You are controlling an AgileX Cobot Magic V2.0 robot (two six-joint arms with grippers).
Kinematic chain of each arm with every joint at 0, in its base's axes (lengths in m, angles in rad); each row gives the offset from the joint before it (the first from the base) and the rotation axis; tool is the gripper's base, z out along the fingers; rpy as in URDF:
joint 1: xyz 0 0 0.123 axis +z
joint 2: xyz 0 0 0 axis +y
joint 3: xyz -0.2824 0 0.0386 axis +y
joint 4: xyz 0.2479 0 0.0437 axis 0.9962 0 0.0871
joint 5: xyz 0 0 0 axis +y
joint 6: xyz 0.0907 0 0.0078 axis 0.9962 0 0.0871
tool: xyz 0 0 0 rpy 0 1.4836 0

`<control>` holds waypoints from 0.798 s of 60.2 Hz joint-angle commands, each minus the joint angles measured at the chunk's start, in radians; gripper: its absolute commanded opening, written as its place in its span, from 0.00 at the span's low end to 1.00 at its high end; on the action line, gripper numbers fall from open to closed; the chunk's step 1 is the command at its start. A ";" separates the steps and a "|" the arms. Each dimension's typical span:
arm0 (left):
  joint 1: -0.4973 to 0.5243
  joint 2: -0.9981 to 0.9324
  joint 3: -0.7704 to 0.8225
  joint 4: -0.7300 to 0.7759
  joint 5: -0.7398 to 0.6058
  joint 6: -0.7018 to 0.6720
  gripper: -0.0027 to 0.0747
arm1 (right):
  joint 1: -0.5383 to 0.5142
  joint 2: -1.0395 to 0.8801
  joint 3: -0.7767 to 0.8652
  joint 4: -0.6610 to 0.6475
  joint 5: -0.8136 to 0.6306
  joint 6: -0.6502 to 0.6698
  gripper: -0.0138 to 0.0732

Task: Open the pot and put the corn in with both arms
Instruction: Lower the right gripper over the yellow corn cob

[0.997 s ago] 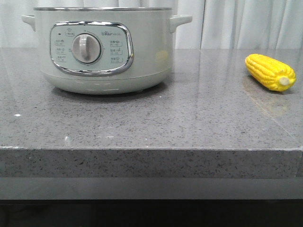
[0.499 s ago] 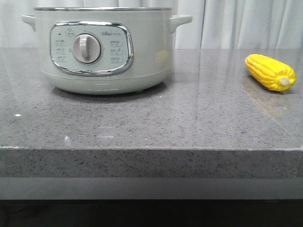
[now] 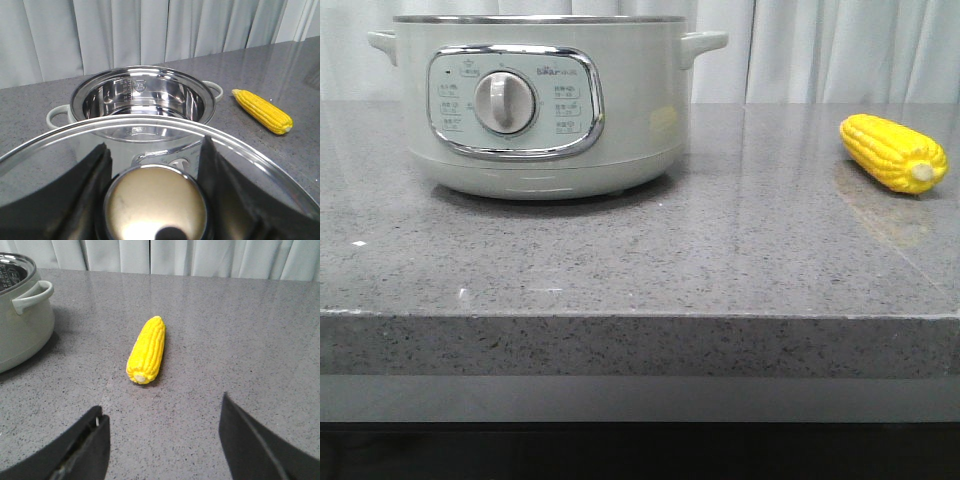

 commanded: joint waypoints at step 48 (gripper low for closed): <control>0.000 -0.001 -0.037 -0.008 -0.143 0.001 0.30 | 0.034 0.764 -0.482 0.116 0.174 -0.018 0.87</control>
